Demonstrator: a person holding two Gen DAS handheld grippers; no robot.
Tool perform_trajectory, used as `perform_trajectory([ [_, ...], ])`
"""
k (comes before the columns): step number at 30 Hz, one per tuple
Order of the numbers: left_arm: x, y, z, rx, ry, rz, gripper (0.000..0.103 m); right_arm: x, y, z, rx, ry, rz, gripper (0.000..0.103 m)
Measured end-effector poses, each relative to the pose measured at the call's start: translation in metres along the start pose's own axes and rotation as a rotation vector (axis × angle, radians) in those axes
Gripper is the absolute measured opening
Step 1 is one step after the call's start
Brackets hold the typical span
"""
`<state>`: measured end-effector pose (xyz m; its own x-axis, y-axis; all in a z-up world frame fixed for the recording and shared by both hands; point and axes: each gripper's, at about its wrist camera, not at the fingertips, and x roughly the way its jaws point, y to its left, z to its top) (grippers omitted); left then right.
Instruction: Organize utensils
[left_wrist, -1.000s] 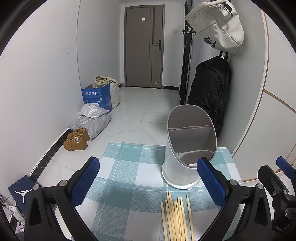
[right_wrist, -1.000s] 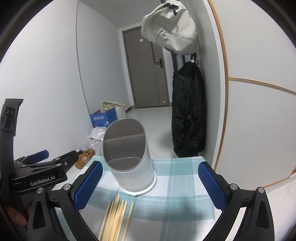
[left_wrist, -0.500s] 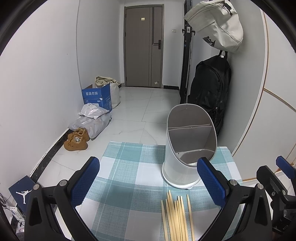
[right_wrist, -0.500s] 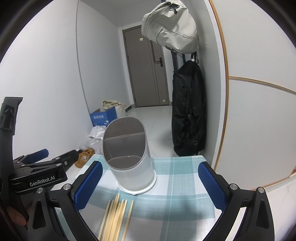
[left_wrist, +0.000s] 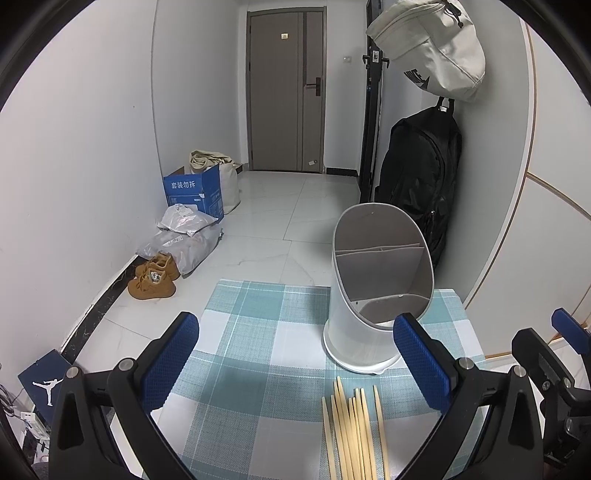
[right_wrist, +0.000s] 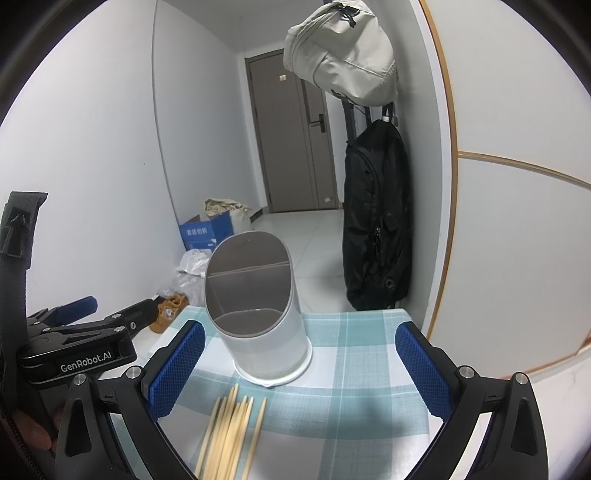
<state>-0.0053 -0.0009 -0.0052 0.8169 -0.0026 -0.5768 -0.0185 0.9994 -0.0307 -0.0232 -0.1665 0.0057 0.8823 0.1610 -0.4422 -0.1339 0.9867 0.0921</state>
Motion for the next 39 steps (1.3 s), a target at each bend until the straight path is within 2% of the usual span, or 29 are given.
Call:
perform_trajectory([
  [9,0.005,-0.003,-0.002,0.008,0.017,0.004,0.102,0.003,0.0,-0.001,0.003,0.011,0.002,0.103],
  [14,0.014,-0.004,-0.006,0.025,0.061,0.027,0.102,0.005,0.0,-0.001,0.001,0.019,0.004,0.103],
  [19,0.032,0.0,-0.011,0.014,0.165,0.018,0.102,0.009,-0.002,-0.001,0.004,0.044,-0.012,0.103],
  [22,0.047,0.007,-0.019,0.0,0.263,0.013,0.102,0.017,-0.004,-0.003,0.01,0.081,-0.025,0.103],
  [28,0.076,0.011,-0.046,0.033,0.46,-0.008,0.093,0.034,-0.014,-0.006,0.021,0.166,-0.039,0.103],
  [31,0.09,0.006,-0.062,0.078,0.563,-0.029,0.082,0.041,-0.016,-0.008,0.039,0.199,-0.028,0.103],
  [35,0.095,0.002,-0.069,0.097,0.634,-0.036,0.081,0.049,-0.019,-0.007,0.051,0.232,-0.018,0.103],
  [39,0.095,-0.002,-0.069,0.085,0.66,-0.049,0.081,0.053,-0.02,-0.008,0.055,0.247,-0.007,0.103],
])
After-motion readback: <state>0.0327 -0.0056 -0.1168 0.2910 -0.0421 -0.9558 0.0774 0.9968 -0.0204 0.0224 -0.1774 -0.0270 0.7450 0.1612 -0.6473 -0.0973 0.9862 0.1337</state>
